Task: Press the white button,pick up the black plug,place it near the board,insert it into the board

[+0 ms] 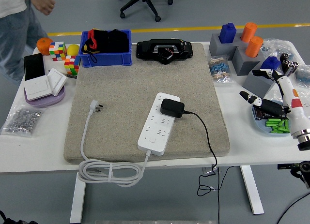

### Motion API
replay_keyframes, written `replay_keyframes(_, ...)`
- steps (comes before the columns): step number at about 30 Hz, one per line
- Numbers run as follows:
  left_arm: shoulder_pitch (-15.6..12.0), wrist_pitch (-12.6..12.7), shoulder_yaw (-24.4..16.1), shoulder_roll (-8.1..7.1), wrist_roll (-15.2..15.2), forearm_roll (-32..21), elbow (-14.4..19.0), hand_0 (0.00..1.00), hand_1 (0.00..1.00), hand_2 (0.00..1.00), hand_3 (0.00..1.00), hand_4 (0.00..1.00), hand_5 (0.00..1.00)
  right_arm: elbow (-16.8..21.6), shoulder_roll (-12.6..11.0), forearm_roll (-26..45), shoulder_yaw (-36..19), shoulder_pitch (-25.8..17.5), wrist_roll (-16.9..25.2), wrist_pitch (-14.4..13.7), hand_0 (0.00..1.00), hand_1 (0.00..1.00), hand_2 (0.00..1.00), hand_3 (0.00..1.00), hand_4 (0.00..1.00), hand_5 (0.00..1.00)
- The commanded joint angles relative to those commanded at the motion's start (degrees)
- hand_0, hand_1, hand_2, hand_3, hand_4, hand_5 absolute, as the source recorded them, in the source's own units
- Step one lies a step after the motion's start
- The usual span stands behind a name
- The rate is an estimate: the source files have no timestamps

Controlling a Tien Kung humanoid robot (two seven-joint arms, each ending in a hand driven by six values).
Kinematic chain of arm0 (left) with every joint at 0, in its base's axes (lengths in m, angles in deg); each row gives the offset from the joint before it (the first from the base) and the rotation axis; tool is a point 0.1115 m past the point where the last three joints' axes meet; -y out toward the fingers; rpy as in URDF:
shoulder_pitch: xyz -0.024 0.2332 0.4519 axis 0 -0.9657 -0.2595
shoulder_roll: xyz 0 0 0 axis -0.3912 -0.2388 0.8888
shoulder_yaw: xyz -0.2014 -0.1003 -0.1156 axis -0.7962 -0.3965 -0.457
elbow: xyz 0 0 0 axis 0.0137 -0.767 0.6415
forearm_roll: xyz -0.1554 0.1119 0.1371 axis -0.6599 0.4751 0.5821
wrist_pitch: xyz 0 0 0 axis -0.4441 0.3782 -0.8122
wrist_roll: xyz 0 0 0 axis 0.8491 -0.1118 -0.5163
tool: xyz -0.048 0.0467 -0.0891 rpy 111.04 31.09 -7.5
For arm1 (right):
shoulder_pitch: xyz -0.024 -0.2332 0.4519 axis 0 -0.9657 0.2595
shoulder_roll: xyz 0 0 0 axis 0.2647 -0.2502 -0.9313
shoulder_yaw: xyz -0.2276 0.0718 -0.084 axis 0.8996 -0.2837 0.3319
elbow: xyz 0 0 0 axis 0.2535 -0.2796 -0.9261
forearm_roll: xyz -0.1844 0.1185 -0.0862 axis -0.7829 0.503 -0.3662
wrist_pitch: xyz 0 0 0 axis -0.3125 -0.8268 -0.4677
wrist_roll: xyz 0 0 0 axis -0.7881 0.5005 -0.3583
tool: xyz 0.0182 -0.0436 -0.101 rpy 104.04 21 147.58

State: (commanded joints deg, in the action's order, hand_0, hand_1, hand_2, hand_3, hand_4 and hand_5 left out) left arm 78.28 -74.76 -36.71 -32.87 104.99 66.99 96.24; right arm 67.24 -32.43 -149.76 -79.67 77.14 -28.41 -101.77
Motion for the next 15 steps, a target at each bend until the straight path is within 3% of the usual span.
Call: replay_keyframes(15,-1.34,-0.43,-0.9,-0.09,-0.12,0.49,0.0,0.691,0.637,0.613,0.639,0.562,0.204,6.03,4.53,1.03,-5.47,-7.9,-1.74,2.08,0.846,0.765,0.7,0.705,0.998,0.433)
